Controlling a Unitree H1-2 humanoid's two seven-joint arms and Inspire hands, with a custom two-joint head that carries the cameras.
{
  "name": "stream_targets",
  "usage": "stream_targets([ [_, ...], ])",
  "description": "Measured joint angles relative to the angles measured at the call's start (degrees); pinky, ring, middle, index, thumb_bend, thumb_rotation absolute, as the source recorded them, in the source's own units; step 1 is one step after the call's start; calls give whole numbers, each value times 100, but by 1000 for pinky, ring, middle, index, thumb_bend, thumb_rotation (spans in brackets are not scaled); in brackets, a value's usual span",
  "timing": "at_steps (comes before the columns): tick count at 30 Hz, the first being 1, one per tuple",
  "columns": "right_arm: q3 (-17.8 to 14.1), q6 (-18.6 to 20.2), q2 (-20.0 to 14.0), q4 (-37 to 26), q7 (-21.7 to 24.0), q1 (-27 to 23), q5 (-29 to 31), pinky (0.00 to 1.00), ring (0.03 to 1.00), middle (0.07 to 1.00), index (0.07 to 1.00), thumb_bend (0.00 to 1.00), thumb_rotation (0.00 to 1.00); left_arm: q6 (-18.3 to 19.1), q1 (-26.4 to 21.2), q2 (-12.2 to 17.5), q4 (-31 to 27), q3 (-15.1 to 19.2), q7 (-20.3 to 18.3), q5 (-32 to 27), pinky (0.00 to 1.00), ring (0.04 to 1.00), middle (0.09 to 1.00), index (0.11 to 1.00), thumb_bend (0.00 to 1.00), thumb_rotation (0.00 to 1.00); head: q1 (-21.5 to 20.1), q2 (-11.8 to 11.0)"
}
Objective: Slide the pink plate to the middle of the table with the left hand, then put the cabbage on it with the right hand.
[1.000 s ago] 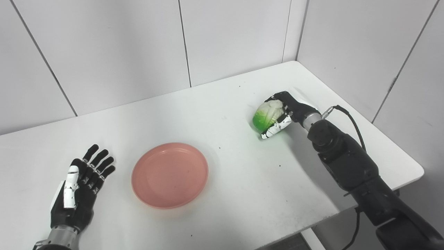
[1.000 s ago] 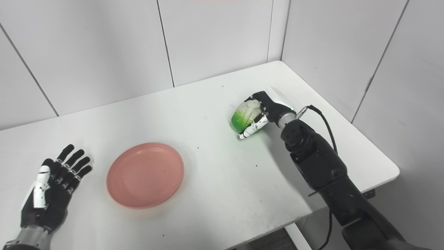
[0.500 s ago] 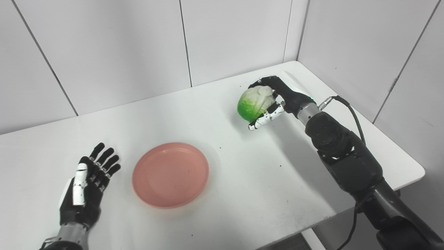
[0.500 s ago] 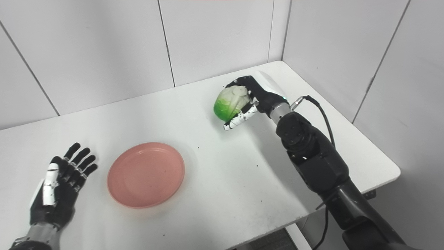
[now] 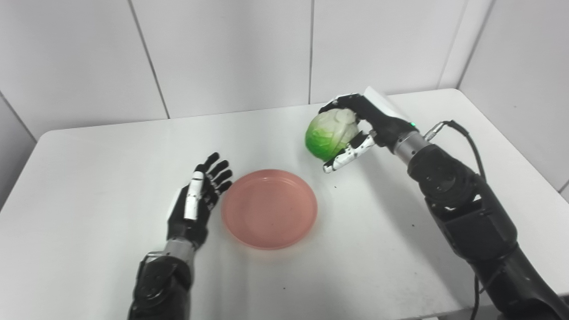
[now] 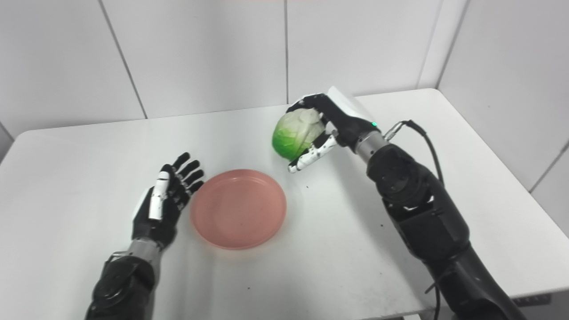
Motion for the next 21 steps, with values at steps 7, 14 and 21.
stream_targets([
  [7,441,-348,546,610,97,-142,-8,382,428,463,507,528,0,-1,-45,-233,16,-41,291,233,877,880,889,889,470,1000,369,79],
  [14,697,-474,871,818,96,-140,-87,385,429,450,510,528,0,-1,-71,-327,32,-48,363,346,878,884,894,893,471,1000,422,132],
  [21,807,-609,963,1007,92,-67,-238,395,431,459,507,528,0,20,-71,-330,4,-48,363,352,864,876,889,888,467,1000,396,246],
])
